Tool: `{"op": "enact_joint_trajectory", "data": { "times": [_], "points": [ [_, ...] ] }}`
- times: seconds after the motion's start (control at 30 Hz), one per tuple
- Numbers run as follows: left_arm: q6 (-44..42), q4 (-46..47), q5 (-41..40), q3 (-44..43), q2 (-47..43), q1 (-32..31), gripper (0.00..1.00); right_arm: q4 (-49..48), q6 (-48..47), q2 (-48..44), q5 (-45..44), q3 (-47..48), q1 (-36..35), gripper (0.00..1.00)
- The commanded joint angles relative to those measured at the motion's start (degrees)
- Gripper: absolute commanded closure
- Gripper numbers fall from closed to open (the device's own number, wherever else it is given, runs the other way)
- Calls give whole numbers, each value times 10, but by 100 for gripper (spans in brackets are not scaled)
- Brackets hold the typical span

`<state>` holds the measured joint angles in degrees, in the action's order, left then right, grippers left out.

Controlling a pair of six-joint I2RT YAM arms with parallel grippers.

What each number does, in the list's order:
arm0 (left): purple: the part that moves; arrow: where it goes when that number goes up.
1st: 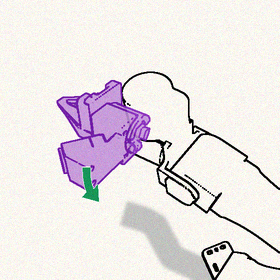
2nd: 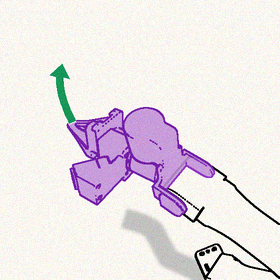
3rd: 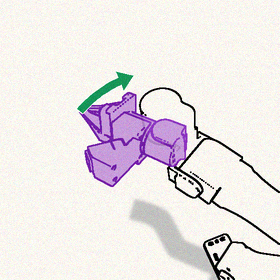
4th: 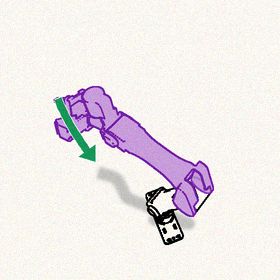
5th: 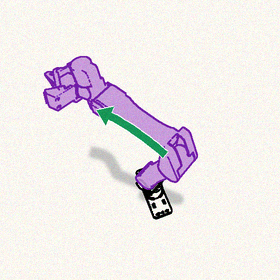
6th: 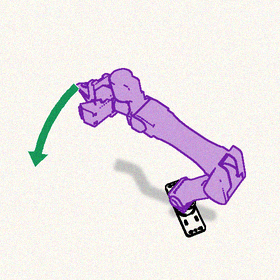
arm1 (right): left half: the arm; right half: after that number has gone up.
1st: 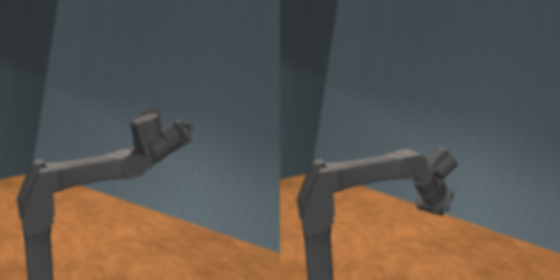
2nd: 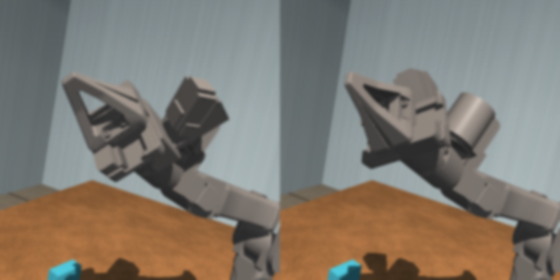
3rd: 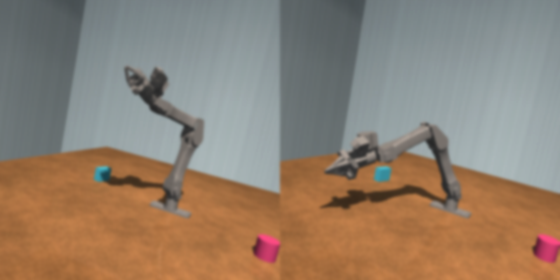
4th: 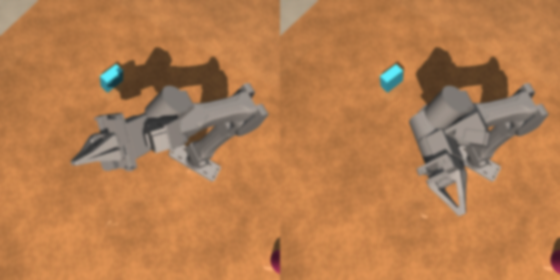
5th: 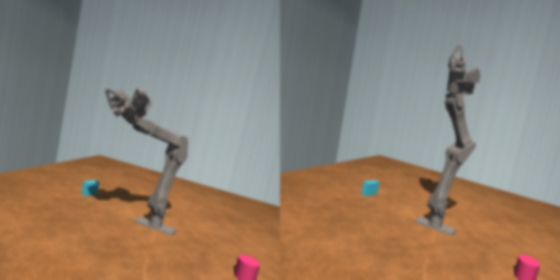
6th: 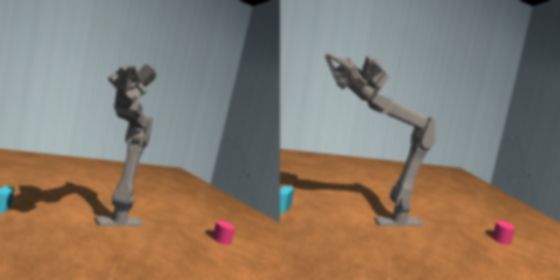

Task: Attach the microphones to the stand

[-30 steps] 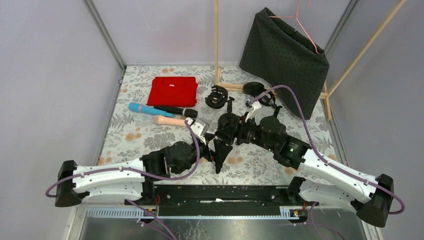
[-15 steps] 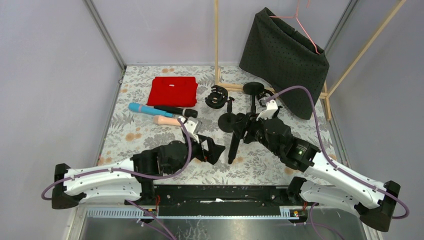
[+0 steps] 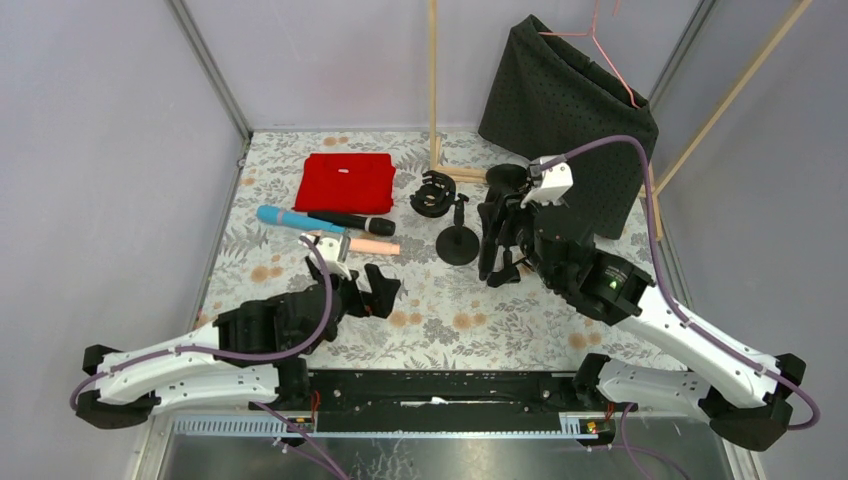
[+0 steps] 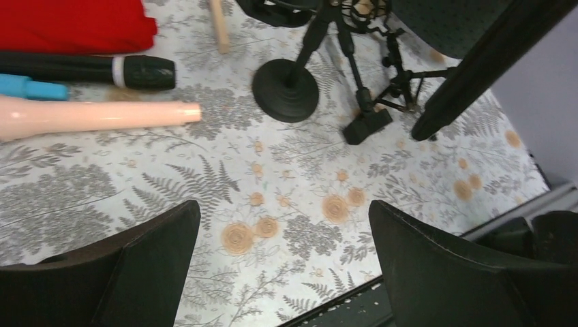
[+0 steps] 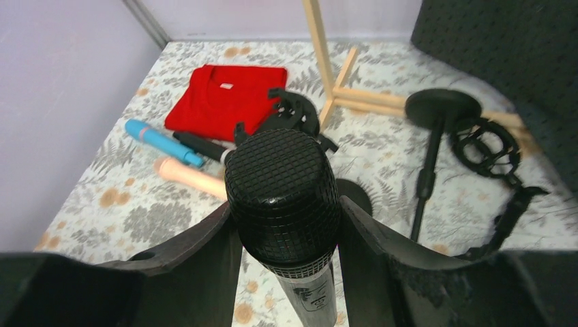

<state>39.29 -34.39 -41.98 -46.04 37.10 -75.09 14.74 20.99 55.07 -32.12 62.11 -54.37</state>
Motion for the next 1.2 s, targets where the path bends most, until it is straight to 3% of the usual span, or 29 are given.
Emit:
{"op": "enact_joint_trajectory", "data": {
  "times": [0.0, 0.07, 0.23, 0.33, 0.5, 0.7, 1.17],
  "points": [
    [1, -53, -46, -36, 14, 21, 1, -29, -77, 19, -62, 57, -3, 100],
    [-22, -46, -4, -38, 32, 59, 1, -34, -99, 35, -74, 84, -2, 100],
    [-98, 25, 206, -18, 78, 265, 1, -55, -149, 83, -77, 156, 6, 100],
    [-129, 33, 243, -26, 88, 328, 1, -67, -159, 108, -61, 198, 28, 100],
    [-169, 17, 221, -39, 82, 348, 1, -69, -145, 168, 26, 273, 92, 100],
    [-178, 24, 212, -1, 43, 349, 1, -102, -155, 242, 82, 337, 110, 100],
    [-188, 26, 179, 2, 66, 348, 1, -204, -149, 340, 181, 360, 120, 100]
  ]
}}
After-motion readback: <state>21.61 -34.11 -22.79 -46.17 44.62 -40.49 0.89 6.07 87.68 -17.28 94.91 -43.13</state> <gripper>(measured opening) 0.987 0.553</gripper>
